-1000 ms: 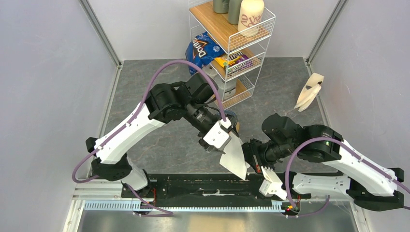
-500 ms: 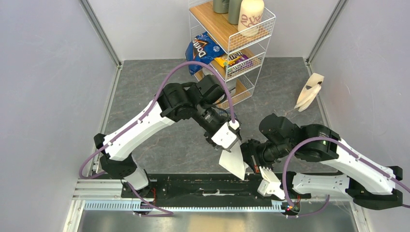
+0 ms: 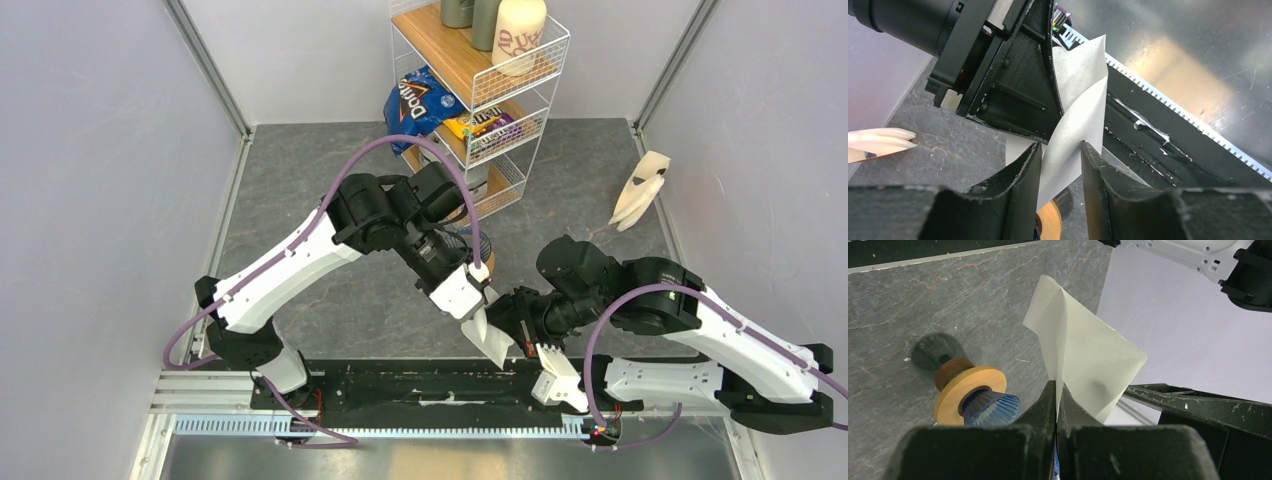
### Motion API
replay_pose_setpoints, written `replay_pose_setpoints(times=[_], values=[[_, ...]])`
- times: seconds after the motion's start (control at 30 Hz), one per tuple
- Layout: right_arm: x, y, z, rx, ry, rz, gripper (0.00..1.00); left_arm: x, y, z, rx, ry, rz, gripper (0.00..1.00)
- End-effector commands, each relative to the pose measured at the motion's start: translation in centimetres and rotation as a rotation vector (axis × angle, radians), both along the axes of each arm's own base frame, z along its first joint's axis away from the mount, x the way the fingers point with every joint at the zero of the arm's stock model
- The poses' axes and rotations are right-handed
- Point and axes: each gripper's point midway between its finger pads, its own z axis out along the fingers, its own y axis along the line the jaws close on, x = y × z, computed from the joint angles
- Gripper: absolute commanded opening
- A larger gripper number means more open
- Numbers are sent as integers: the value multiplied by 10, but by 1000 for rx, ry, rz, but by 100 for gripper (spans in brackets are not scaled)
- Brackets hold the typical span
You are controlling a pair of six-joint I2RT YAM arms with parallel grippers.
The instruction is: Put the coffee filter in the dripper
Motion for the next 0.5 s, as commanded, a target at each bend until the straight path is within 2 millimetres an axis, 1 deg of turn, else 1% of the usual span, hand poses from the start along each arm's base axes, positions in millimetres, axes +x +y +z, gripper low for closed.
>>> replay_pose_setpoints(times=[0.0,0.03,0.13,0.2,0.27,0.33,0.47], values=[[-1,-2,10,24,-21,4,0,-7,3,10,-41,-50,-45,44],[-1,-1,10,23,-19,8,0,-7,2,11,-36,-47,-42,48],[0,5,12,26,-27,17,0,-9,0,8,-27,-47,-47,53],[-1,6,14,30,-28,31,0,-7,-1,4,-9,-50,-35,63],[-3,6,15,31,-33,42,0,-4,-1,2,1,-60,-24,66],[-4,4,13,25,-33,46,0,-2,-1,2,2,-69,-17,68],[-5,3,11,18,-28,51,0,-1,-3,4,-5,-74,-11,68]])
